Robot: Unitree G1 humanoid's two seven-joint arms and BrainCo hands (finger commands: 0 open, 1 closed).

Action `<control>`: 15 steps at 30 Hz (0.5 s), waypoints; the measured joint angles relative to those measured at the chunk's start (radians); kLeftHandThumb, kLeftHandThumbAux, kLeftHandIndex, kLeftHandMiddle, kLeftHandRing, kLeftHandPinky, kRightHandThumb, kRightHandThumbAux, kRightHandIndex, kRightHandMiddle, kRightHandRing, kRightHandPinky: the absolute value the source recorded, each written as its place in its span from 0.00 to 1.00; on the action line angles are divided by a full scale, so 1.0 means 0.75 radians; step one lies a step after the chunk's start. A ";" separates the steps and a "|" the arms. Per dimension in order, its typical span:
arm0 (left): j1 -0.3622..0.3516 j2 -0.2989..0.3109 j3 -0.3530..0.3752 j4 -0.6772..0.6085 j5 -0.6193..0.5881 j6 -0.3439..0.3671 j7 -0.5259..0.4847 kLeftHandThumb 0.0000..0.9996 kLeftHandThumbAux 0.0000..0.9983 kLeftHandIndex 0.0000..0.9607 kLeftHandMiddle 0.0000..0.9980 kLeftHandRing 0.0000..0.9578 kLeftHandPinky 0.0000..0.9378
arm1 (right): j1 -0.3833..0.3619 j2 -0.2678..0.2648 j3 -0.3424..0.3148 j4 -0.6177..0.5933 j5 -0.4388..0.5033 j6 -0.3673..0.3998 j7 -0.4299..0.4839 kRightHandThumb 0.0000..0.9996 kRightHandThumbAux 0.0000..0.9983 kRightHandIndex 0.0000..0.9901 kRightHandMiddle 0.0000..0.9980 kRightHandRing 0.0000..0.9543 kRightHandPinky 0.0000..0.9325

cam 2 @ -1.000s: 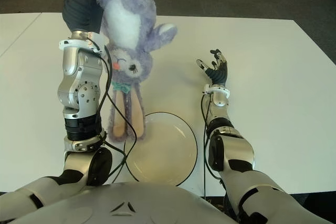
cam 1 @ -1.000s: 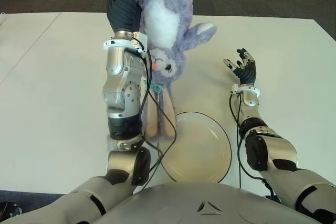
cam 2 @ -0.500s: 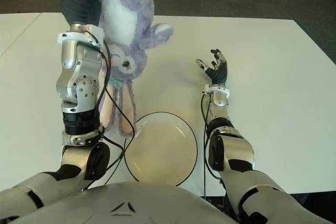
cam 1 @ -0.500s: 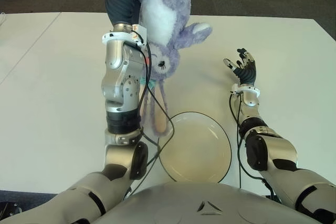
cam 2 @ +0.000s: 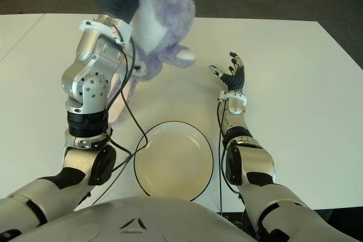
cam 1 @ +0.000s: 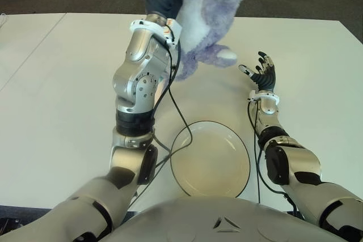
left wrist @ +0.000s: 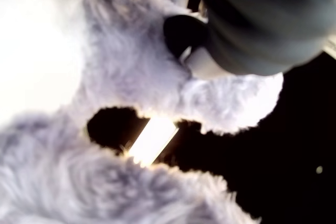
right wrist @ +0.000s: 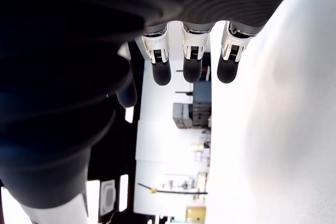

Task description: Put the doll into the plate.

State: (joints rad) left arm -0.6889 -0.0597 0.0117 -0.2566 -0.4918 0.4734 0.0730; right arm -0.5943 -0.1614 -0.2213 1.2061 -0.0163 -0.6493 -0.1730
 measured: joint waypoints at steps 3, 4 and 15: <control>-0.054 0.067 -0.097 -0.055 0.051 0.106 -0.030 0.85 0.66 0.45 0.52 0.85 0.87 | -0.001 -0.001 0.008 0.000 -0.003 0.003 -0.008 0.01 0.83 0.14 0.01 0.00 0.00; -0.077 0.097 -0.138 -0.072 0.082 0.137 -0.043 0.86 0.66 0.46 0.50 0.85 0.86 | -0.001 -0.001 0.009 0.000 -0.003 0.003 -0.010 0.01 0.83 0.14 0.01 0.00 0.00; -0.220 0.389 -0.465 -0.130 0.399 0.161 -0.271 0.86 0.67 0.42 0.55 0.85 0.89 | -0.002 0.000 0.017 0.000 -0.003 0.008 -0.021 0.00 0.81 0.16 0.02 0.00 0.00</control>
State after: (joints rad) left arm -0.8542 0.2324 -0.3370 -0.3540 -0.1924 0.5941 -0.1305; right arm -0.5954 -0.1618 -0.2088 1.2061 -0.0189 -0.6434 -0.1890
